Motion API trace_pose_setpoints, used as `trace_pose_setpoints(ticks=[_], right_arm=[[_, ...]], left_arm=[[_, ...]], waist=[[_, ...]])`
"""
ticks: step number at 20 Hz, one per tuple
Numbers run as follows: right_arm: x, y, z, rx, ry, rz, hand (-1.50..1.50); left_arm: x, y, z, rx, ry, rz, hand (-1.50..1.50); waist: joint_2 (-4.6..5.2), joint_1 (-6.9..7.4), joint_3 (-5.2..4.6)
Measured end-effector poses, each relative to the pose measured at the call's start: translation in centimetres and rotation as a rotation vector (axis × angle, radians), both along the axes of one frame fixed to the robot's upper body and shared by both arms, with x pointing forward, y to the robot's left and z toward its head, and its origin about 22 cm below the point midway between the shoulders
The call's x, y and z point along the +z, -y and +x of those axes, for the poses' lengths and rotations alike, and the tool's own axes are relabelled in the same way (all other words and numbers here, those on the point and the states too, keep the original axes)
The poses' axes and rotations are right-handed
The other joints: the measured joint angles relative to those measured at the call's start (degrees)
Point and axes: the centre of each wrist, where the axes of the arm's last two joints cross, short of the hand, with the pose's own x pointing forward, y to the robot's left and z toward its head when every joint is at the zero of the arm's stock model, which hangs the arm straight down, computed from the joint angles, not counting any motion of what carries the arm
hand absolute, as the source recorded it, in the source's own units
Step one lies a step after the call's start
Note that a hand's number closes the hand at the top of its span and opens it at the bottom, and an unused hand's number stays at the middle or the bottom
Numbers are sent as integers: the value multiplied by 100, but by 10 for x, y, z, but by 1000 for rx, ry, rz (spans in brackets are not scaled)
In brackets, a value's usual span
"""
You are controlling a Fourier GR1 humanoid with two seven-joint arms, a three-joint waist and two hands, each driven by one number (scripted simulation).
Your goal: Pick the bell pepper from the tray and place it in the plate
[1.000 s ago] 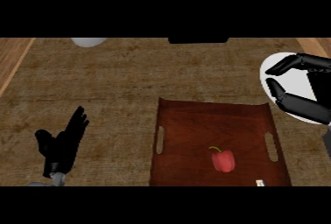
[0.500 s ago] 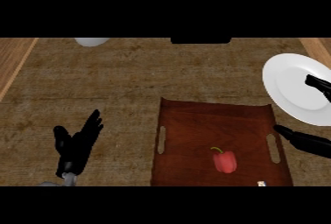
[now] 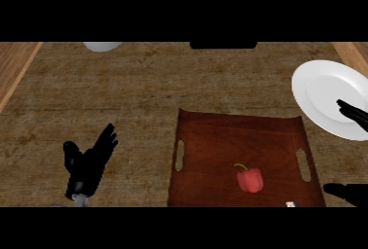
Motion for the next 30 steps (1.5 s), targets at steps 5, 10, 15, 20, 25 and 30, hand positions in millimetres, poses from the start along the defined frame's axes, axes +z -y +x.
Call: trace_pose_setpoints(ticks=[5,10,15,20,25,30], right_arm=[[10,-32,-17,-3,-99,-177,-150],[5,-71,-23,-30,-157,-285,-150],[-14,-102,-23,-66,-187,-342,-150],[-28,-124,-29,-87,-243,-391,-150],[-44,-136,-34,-70,-301,-402,-150],[-59,-147,-34,-71,-302,-403,-150]], left_arm=[[-2,2,0,-2,1,1,0],[2,1,5,-11,8,4,0],[2,4,9,-10,-2,-1,0],[3,0,12,-7,9,0,0],[5,3,9,-6,13,5,0],[1,-5,9,-5,8,8,0]], waist=[[3,17,2],[12,64,5],[16,71,9],[14,65,10],[14,63,12],[14,62,12]])
